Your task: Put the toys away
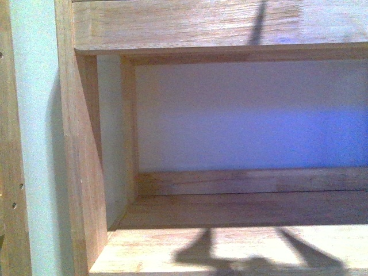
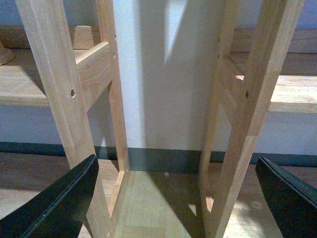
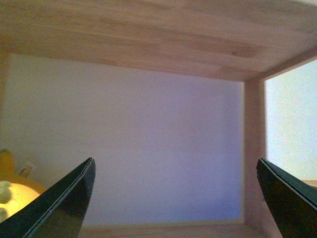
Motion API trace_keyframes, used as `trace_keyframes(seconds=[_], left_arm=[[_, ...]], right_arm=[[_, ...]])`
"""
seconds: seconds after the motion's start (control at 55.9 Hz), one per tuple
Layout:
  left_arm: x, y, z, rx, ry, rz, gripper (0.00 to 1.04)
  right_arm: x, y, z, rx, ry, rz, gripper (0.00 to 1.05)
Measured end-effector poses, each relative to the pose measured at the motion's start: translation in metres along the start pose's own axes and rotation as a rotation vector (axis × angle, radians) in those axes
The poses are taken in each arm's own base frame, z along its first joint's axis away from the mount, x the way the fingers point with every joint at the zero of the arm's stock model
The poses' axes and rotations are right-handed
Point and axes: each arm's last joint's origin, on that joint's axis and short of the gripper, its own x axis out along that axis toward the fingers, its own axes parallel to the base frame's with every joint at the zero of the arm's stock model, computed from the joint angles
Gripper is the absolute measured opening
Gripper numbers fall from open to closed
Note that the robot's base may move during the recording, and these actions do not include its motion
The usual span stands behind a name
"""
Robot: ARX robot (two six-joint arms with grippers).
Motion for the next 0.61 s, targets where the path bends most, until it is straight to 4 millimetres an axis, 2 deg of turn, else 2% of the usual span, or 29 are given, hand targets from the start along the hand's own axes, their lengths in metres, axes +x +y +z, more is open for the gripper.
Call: trace_keyframes(seconds=[0.107,0.215,0.322,0.447,0.608], left_arm=[[0.000,0.000,0.000,0.000,0.000,0.000,0.98],[0.000,0.000,0.000,0.000,0.000,0.000,0.98],[0.000,0.000,0.000,0.000,0.000,0.000,0.98],[0.000,0.000,0.000,0.000,0.000,0.000,0.98],[0.000,0.000,0.000,0.000,0.000,0.000,0.98]], right_arm=[[-0.017,-0.026,0.005,-0.008,-0.008,-0.041,0.98],[-0.036,-0.061,0.012,-0.033,-0.009,-0.107,0.98],[-0.043,-0.084,0.017,-0.054,-0.027,-0.143,0.98],[-0.046,-0.098,0.015,-0.084,-0.043,-0.162,0.98],[-0.049,-0.108,-0.008,-0.134,0.015,-0.135,0.98]])
